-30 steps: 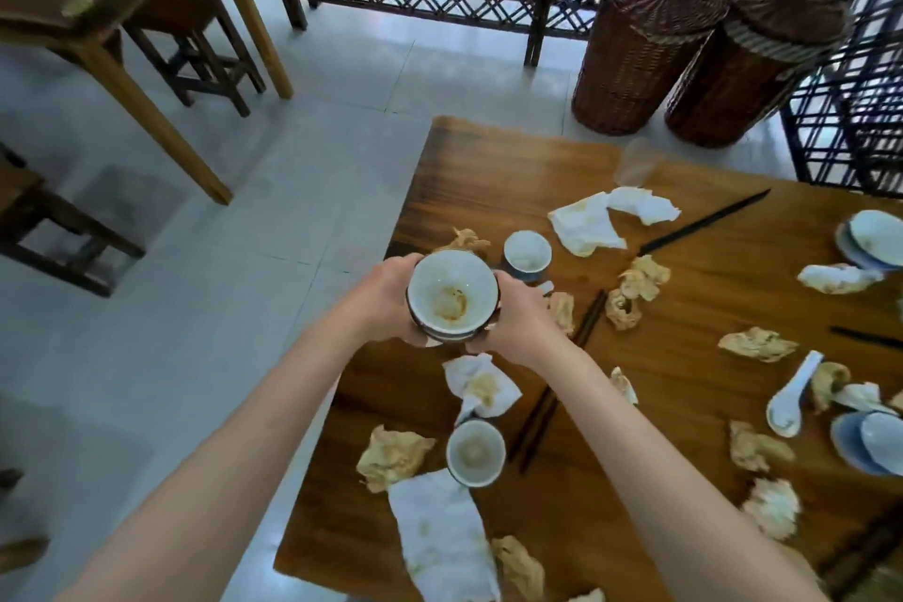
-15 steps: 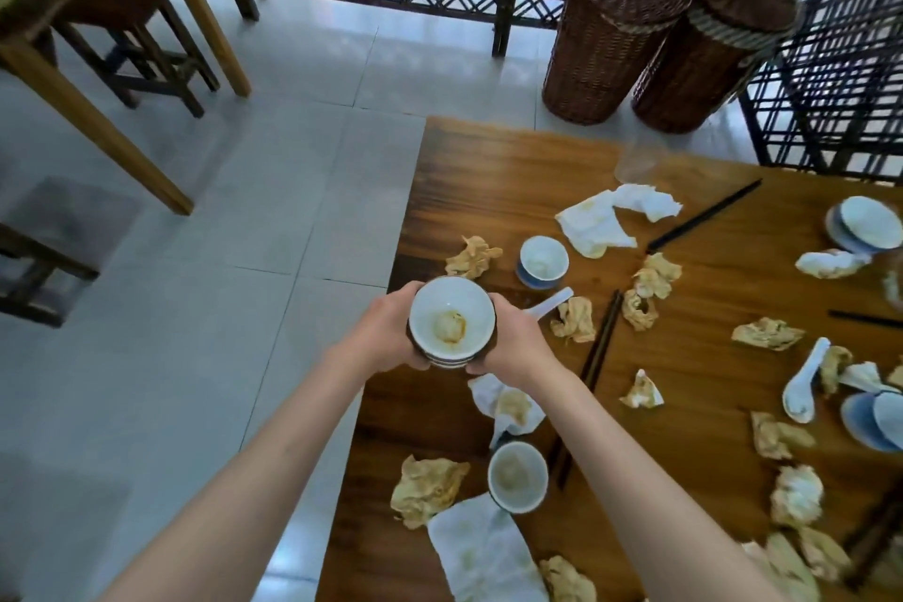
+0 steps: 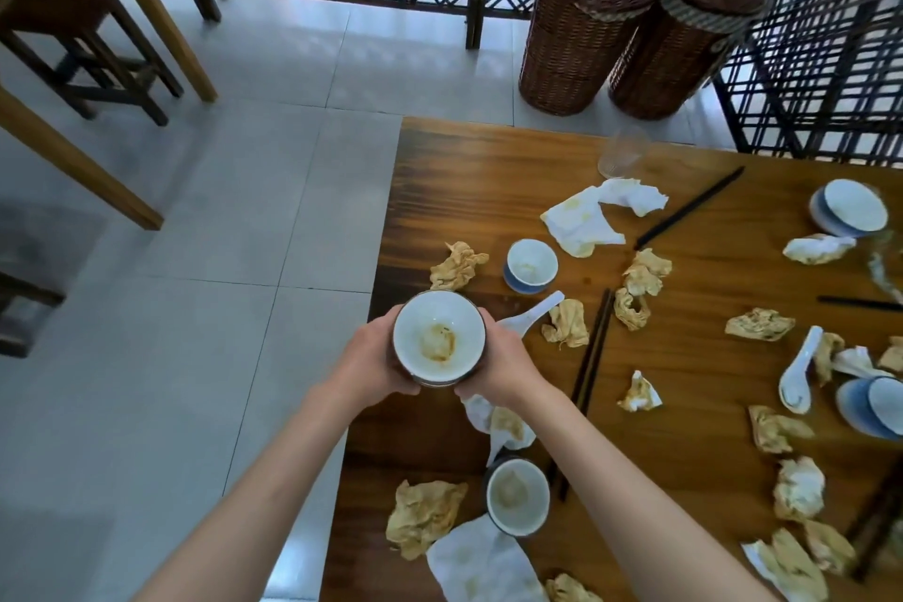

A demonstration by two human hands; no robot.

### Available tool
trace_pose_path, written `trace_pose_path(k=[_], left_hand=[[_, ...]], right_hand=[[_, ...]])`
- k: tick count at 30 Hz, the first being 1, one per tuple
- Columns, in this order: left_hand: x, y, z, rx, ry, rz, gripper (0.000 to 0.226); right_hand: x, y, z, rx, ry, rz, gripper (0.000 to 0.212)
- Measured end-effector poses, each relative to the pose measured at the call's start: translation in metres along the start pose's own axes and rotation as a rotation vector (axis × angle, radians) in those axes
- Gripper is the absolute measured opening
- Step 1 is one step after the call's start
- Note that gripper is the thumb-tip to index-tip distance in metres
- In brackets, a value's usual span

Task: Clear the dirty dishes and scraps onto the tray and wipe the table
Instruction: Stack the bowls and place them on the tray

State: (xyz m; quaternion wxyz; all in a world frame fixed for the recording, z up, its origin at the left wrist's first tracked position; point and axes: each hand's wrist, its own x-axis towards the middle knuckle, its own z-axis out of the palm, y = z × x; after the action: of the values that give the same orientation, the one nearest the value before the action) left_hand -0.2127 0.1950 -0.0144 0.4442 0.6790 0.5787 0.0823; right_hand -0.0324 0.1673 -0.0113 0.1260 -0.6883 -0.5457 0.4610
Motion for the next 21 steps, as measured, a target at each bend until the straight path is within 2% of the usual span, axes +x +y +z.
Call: trace_pose_path(k=[5,10,17,21], left_hand=[[-0.002,0.009,-0.003,0.025,-0.041,-0.016,0.1],[-0.005,0.044,-0.008,0.039,-0.092,0.03,0.099],[0.007,0.139,0.009,0.046,-0.161,0.148,0.093],[0.024,0.209,0.046,0.053,-0.114,0.193,0.089]], right_hand=[[-0.006,0.003,-0.005,0.006,-0.003,-0.026,0.097],[-0.022,0.006,-0.035,0.039,0.013,-0.055,0.1],[-0.055,0.03,-0.128,0.074,0.083,-0.092,0.095],[-0.069,0.063,-0.202,0.038,0.114,-0.094,0.088]])
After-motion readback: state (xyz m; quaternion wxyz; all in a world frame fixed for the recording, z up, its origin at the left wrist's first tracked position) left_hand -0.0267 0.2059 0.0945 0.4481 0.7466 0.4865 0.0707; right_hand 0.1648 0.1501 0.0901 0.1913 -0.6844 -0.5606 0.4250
